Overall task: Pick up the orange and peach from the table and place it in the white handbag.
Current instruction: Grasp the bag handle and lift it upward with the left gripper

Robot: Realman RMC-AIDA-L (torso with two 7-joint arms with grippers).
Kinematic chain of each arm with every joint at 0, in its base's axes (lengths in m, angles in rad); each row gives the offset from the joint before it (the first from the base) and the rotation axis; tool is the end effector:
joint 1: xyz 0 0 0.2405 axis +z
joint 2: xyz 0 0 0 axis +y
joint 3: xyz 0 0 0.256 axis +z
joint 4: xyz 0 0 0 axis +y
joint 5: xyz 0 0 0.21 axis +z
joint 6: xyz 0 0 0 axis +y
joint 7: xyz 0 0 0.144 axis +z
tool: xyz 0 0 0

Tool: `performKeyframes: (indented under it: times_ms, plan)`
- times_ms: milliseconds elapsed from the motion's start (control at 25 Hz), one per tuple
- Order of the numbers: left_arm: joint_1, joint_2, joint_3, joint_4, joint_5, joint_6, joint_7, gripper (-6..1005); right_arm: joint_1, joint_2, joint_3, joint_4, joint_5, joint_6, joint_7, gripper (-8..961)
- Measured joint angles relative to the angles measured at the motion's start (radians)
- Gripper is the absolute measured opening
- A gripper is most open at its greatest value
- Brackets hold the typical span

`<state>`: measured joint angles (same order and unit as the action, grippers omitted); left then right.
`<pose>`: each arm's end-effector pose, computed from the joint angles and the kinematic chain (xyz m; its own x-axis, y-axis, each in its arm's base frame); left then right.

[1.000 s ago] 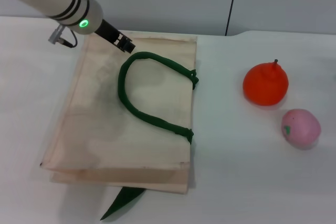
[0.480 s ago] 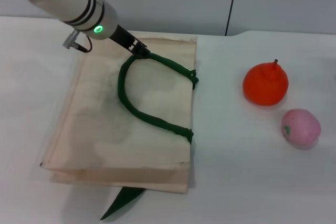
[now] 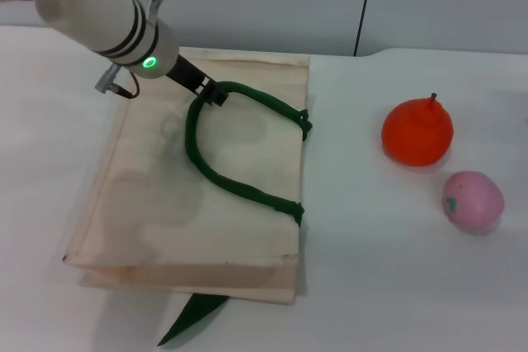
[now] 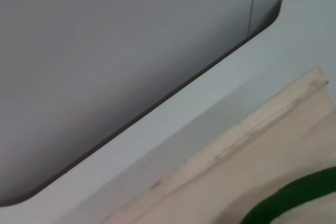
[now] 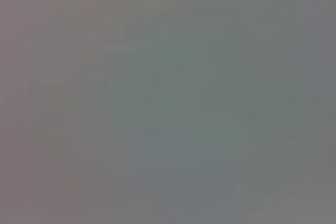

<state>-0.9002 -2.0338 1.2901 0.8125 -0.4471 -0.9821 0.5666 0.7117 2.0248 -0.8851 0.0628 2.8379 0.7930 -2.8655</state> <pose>-0.1797 0.4602 -0.0087 0.7806 0.6250 -0.0074 0.4654 -0.5891 -0.6605 0.3460 0.4040 0.0125 0.6221 -0.1991 -0.7572 -0.7631 0.0626 -0.6433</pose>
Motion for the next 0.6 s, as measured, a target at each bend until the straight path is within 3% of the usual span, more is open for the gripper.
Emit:
performKeyframes:
  times_ms: [600]
  plan:
    - [-0.005,-0.003,0.043,-0.051,-0.001,0.062,-0.007,452,0.004,0.0,0.0,0.0,0.0,0.0,0.0,847]
